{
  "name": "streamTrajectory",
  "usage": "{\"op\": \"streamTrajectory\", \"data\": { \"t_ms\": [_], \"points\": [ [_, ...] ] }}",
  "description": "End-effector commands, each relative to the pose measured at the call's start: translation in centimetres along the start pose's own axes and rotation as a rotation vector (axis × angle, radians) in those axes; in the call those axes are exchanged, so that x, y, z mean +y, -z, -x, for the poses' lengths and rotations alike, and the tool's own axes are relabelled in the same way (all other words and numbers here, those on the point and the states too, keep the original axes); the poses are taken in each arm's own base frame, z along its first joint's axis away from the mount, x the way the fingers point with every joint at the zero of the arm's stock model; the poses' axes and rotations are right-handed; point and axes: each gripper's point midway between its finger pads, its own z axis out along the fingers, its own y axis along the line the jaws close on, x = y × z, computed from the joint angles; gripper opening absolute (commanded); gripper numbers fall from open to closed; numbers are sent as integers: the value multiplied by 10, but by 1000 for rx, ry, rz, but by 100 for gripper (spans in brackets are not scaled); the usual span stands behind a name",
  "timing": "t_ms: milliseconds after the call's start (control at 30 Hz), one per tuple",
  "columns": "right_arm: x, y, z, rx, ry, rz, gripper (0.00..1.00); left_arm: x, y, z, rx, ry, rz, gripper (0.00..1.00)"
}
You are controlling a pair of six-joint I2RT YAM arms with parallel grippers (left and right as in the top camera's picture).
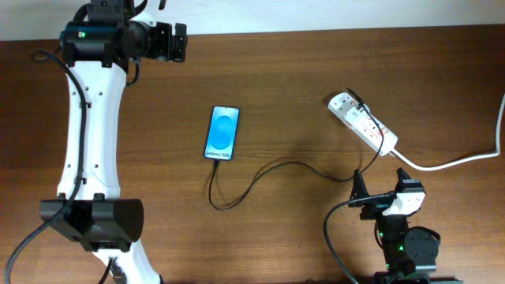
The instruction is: Plug charger to phone and switch on socket
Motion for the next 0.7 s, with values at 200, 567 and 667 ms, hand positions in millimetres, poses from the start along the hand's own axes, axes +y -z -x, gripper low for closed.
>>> {"op": "streamTrajectory", "data": {
  "t_ms": [200,567,667],
  "points": [
    [4,0,-2,2,-6,20,98,0,0,1,-2,-7,3,100],
    [4,0,-2,2,-6,20,98,2,4,-11,44,-18,23,99],
    [4,0,-2,2,-6,20,98,8,30,-4,1,-23,75,99]
  ]
}}
